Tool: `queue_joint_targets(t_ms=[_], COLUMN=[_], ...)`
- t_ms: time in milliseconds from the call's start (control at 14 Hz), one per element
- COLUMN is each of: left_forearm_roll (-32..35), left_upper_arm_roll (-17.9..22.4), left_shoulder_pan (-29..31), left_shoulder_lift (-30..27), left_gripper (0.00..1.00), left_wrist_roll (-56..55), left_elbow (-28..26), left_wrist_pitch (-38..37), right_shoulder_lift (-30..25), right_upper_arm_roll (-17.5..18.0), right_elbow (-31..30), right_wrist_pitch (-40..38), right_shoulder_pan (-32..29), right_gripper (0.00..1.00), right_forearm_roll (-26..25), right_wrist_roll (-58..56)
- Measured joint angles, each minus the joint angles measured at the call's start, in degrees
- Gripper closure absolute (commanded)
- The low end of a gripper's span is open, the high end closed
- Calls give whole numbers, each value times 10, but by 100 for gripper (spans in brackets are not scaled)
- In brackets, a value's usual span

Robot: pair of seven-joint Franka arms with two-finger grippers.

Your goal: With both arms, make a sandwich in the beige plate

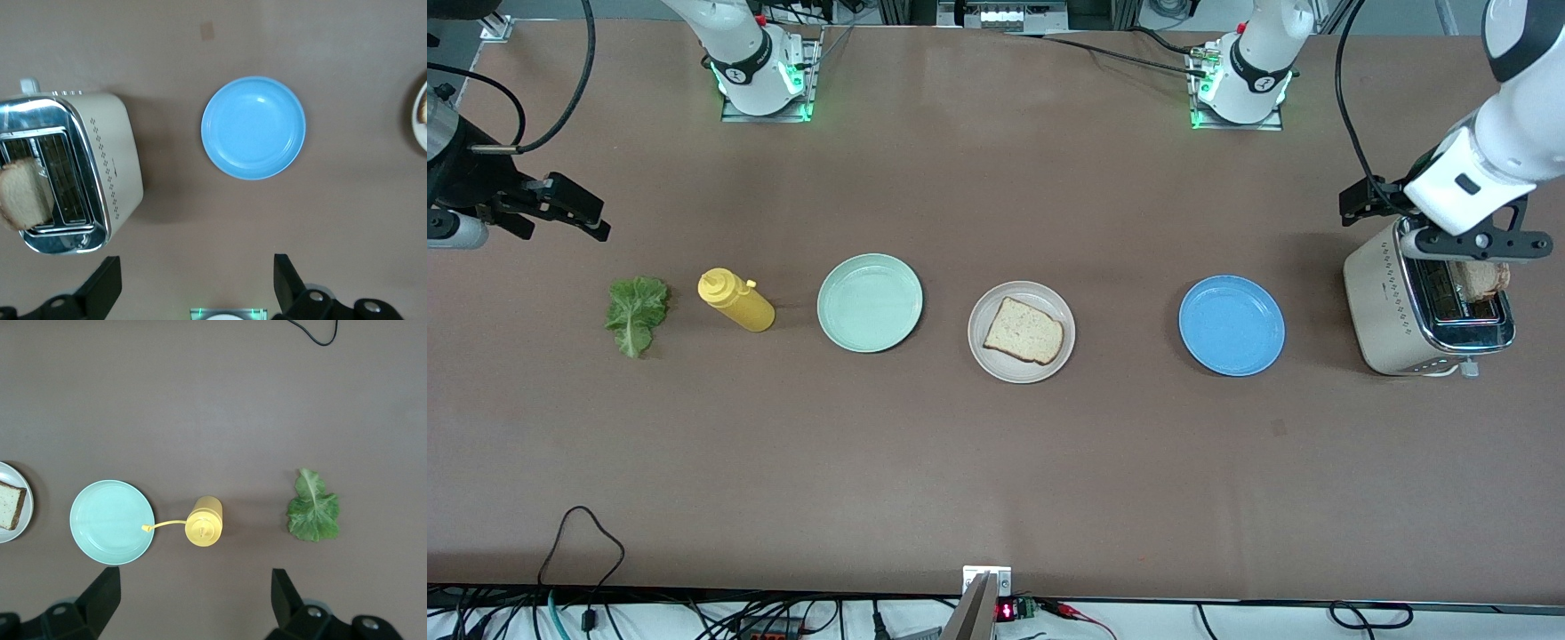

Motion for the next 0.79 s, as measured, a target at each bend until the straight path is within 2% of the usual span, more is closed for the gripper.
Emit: queue_joint_targets(t_ms=[143, 358, 645, 788], left_forearm_roll=[16, 78, 78, 50], left_upper_arm_roll=[4, 7, 3, -6], left_shoulder_pan=[23, 62, 83, 79], left_shoulder_lift=[19, 38, 43, 43], left_gripper=[0, 0, 0, 0], left_wrist_roll=[2, 36, 65, 65], left_elbow=[4, 9, 14, 19], left_wrist_pitch=[0, 1, 1, 1], right_shoulder_lift=[-4, -18, -25, -28], right_upper_arm_roll=[0, 0, -12, -15], right_elbow=[0, -8, -15, -17], right_wrist_pitch=[0, 0, 0, 0], right_shoulder_pan=[-2, -2, 9, 10], right_gripper=[0, 0, 0, 0], right_forearm_roll=[-8, -18, -18, -18], right_wrist_roll=[0, -7, -7, -7])
